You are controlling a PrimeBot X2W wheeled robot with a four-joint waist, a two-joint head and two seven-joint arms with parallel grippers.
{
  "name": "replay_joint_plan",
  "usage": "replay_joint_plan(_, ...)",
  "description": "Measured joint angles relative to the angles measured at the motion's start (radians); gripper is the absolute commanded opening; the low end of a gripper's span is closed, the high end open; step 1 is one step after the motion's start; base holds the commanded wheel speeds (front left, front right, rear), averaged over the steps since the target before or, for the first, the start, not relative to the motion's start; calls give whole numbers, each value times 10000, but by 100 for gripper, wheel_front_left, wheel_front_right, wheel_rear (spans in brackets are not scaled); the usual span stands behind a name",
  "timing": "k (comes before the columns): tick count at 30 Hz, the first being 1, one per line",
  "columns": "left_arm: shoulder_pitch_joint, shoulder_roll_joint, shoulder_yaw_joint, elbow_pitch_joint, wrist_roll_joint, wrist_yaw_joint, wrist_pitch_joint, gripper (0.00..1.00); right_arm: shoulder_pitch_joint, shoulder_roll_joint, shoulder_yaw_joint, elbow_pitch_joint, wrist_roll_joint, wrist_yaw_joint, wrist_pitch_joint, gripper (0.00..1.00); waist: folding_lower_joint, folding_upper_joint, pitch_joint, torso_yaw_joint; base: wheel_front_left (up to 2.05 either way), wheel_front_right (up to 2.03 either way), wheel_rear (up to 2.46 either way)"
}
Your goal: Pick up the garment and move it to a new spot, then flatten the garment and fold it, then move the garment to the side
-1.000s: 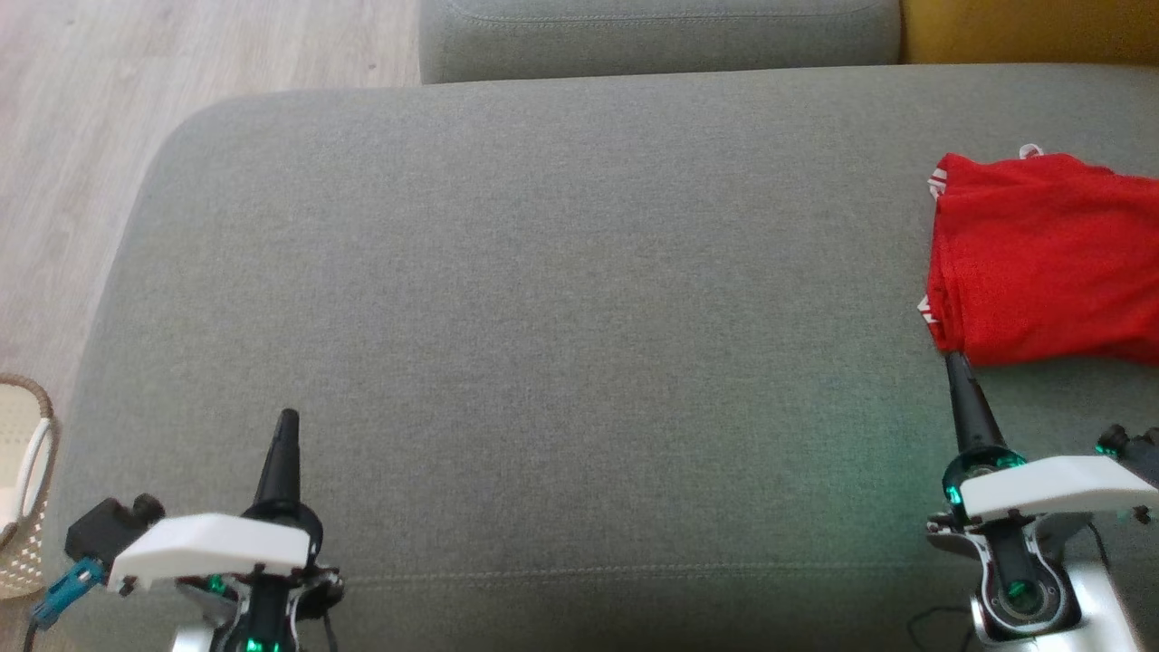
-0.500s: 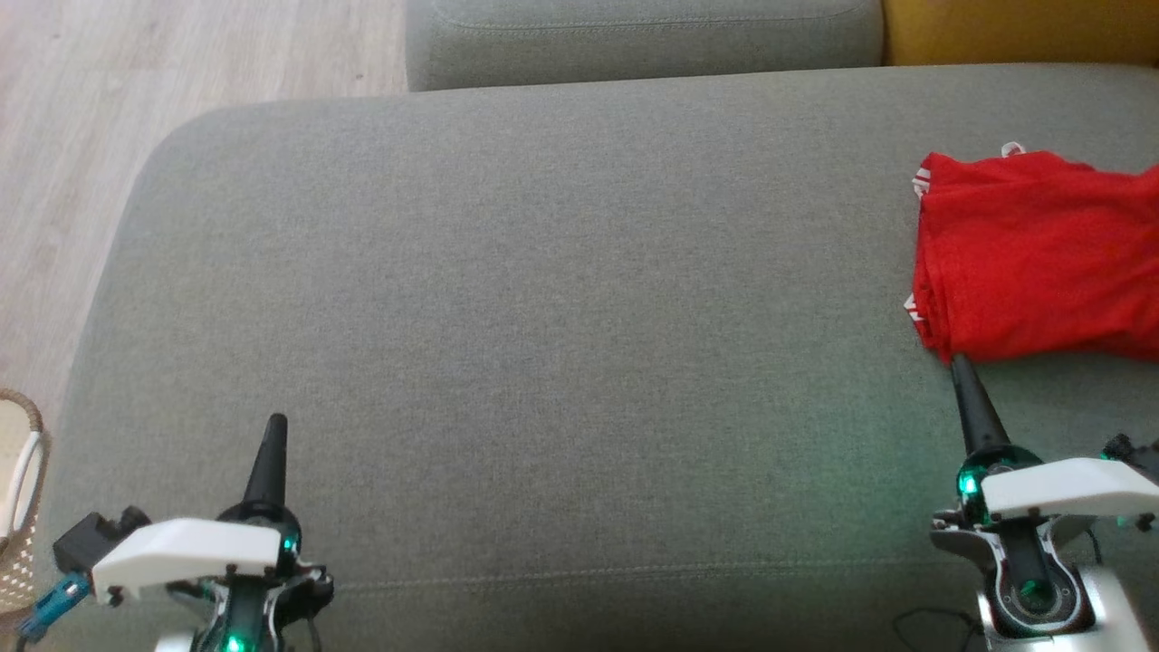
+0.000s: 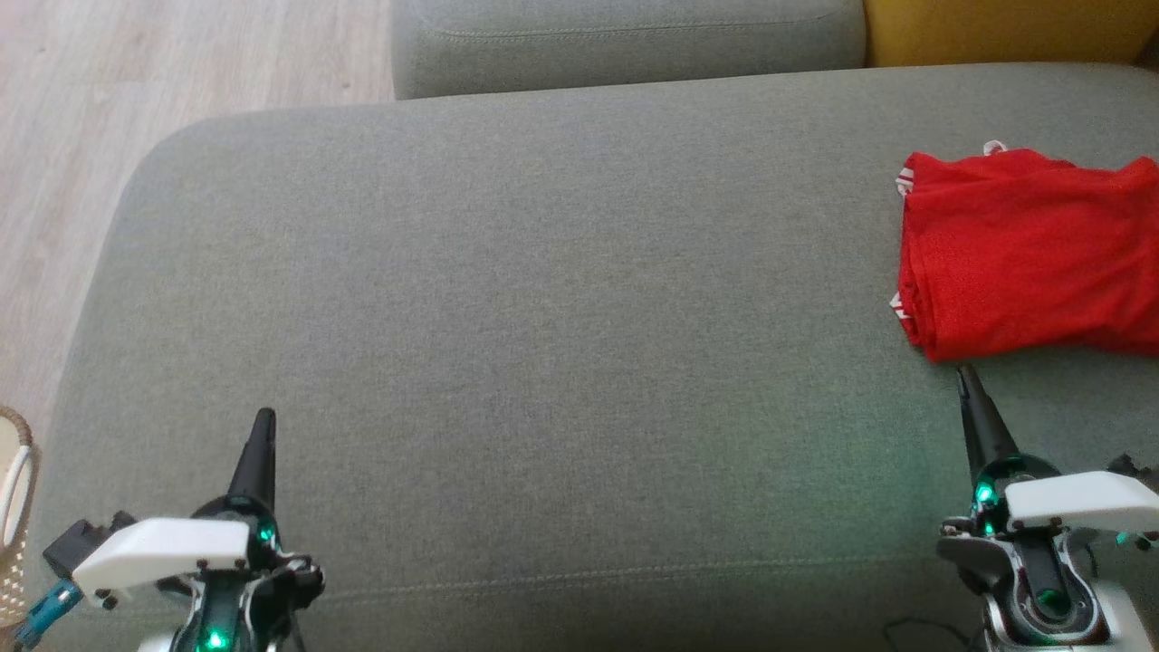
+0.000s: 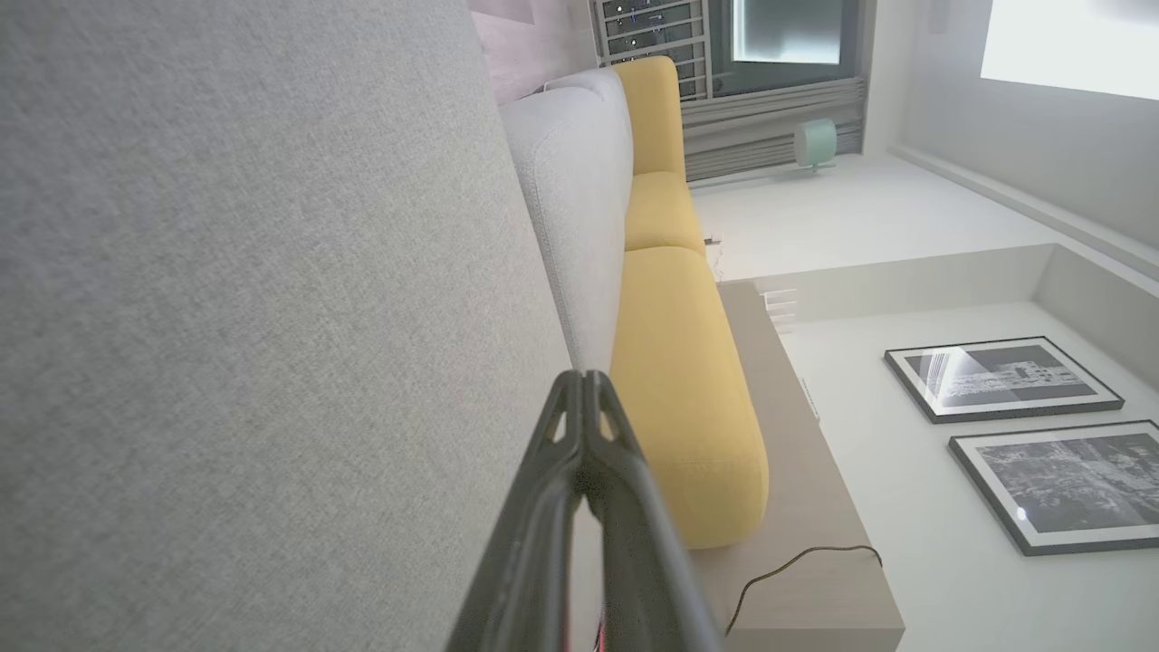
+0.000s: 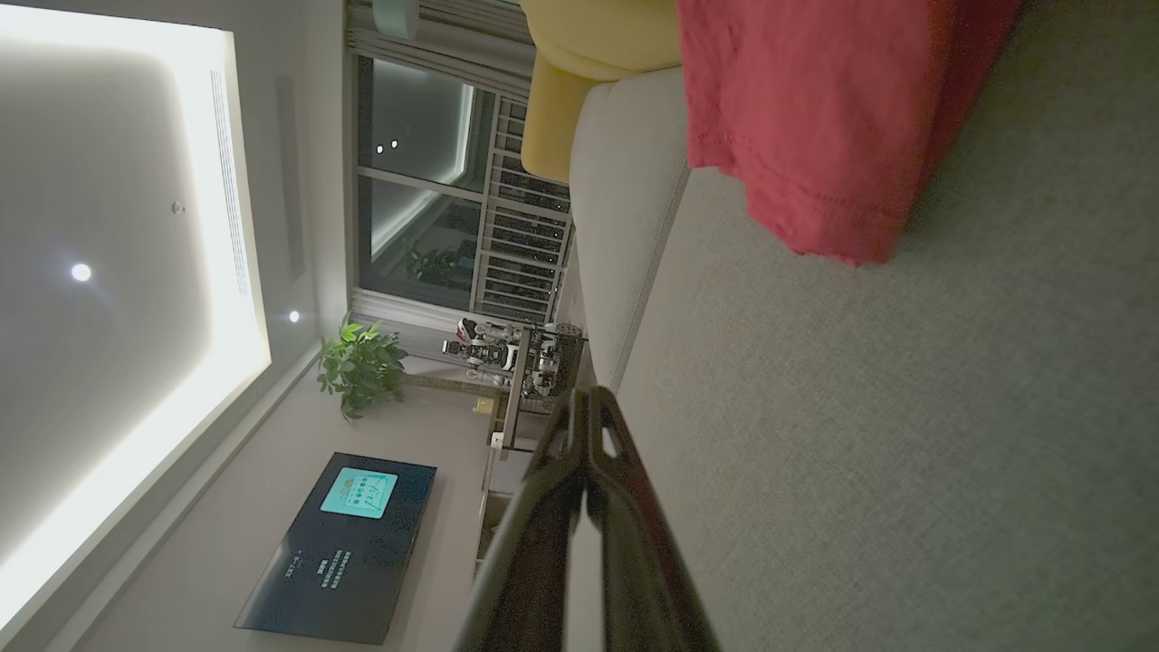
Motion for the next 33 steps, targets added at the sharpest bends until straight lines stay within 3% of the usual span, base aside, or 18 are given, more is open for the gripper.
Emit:
replay_joint_plan(17, -232, -6, 391, 263, -1818, -309, 499, 0, 12, 8, -121, -12, 1893, 0, 460, 0, 0, 0, -98, -218, 0, 0, 0)
replay_joint_plan(33, -232, -21, 564, 309, -1994, -339, 610, 0, 13, 21, -146, -13, 2109, -2, 537, 0, 0, 0, -104, -231, 0, 0, 0)
